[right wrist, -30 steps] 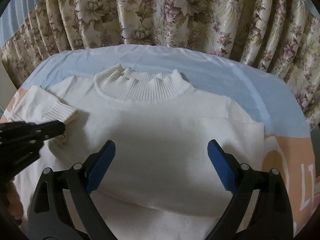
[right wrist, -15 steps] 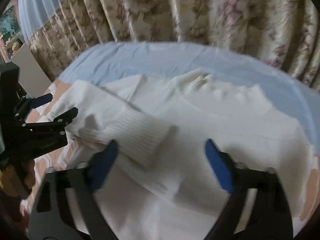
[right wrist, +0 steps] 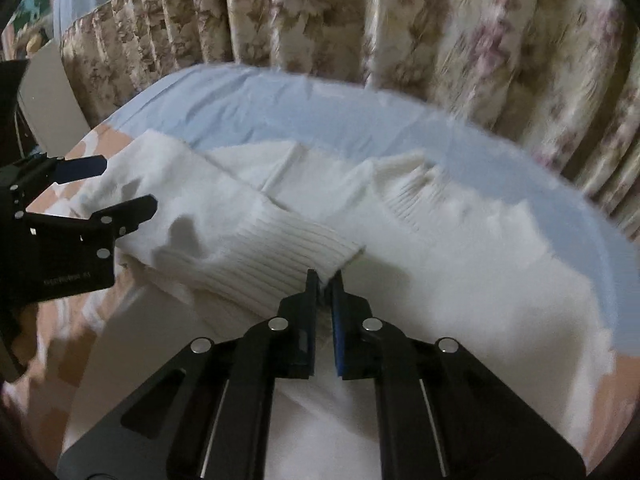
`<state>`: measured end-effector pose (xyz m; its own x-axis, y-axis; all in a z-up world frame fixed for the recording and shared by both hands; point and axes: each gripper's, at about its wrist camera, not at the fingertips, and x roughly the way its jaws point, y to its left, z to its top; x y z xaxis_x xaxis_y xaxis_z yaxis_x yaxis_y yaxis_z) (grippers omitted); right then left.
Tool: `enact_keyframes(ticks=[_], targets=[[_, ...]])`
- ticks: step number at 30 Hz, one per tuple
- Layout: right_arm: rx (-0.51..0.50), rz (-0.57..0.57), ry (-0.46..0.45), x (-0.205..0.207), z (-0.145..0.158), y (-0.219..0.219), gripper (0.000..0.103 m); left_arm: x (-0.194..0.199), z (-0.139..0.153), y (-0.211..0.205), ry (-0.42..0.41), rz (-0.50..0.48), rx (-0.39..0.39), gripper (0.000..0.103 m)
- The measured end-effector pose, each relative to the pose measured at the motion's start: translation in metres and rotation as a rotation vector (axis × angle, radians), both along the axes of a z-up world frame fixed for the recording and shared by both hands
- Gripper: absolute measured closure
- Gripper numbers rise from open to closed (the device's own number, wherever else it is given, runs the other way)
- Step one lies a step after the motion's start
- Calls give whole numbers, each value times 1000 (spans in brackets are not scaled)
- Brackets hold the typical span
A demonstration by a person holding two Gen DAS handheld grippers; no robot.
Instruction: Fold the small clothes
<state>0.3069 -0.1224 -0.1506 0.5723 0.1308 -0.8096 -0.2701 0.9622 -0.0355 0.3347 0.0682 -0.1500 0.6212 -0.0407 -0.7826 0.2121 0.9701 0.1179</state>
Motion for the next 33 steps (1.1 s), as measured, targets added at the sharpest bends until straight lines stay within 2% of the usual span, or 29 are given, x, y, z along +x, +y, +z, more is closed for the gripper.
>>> enact_keyframes(ticks=[5, 8, 12, 15, 19, 24, 28, 29, 30, 31, 32, 33], targets=[[-95, -66, -94, -8, 33, -40, 96, 3, 12, 4, -6, -3, -43, 20], [-151, -130, -93, -13, 42, -77, 96, 4, 13, 4, -8, -13, -44, 19], [-147, -223, -11, -20, 28, -129, 96, 6, 8, -2, 6, -22, -35, 20], [-133, -260, 34, -25, 11, -148, 96, 8, 2, -7, 33, -39, -44, 29], [-120, -316, 57, -33, -2, -163, 96, 8, -1, -9, 47, -49, -30, 32], [-63, -383, 112, -38, -12, -185, 96, 14, -1, -7, 68, -48, -61, 32], [-53, -381, 116, -39, -14, -187, 96, 13, 0, -8, 70, -49, -67, 33], [-52, -380, 114, -38, -13, -187, 95, 11, 0, -7, 74, -58, -76, 35], [-52, -375, 114, -38, -13, -187, 95, 9, -1, -8, 81, -70, -82, 45], [-57, -370, 114, -37, -13, -187, 95, 6, -3, -10, 94, -92, -85, 61], [-61, -366, 114, -38, -14, -187, 95, 3, -6, -13, 105, -113, -83, 70], [-61, -364, 115, -38, -14, -187, 95, 0, -9, -17, 117, -136, -77, 83]])
